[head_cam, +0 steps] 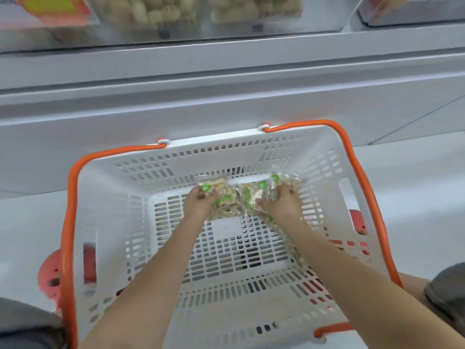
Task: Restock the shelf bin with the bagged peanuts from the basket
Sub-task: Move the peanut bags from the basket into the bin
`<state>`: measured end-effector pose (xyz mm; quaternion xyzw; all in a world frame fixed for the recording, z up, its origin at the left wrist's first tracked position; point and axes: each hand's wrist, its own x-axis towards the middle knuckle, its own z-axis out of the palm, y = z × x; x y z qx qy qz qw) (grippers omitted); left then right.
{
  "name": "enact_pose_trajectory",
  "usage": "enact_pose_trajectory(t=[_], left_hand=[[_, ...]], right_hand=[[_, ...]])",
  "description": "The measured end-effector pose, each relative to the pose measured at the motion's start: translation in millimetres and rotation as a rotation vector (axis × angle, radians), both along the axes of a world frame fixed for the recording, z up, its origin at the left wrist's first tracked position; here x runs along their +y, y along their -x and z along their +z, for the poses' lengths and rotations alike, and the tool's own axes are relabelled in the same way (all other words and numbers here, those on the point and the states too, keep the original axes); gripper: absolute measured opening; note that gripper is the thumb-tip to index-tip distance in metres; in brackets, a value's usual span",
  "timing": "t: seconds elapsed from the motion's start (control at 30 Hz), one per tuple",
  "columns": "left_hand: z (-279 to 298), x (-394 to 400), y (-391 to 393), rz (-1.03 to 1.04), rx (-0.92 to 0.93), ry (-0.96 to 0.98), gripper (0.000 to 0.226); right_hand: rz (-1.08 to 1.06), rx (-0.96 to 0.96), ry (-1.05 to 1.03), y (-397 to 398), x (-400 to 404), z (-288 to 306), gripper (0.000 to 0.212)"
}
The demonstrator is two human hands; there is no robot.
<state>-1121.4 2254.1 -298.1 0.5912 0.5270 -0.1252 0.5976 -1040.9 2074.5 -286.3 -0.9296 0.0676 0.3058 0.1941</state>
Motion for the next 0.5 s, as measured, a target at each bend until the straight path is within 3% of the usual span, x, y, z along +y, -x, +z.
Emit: enact_pose_trajectory(t=[0.1,0.27,0.4,0.5], left_hand=[[8.4,-9.4,-2.1,-0.013,-0.074,-0.121,0.033],[37.0,-9.1,1.9,-0.132,-0.138,-0.167,0.033],[78.7,13.3,10.8,-0.348,-0.177,-0.208,0.035],[121.1,30.1,18.5,-0.442,-0.216,-0.244,0.035]], right_hand=[[0.033,-0.08,-0.057,10.5,0.6,1.1,0.06],[0.038,-0.159,-0.274,28.3,5.1,18.0,0.049],[-0.125,-0.003,-0.475,30.1,1.9,55.7,0.055],[-0.067,0.098,-0.565,31.5,-9.2,95.8,0.05]])
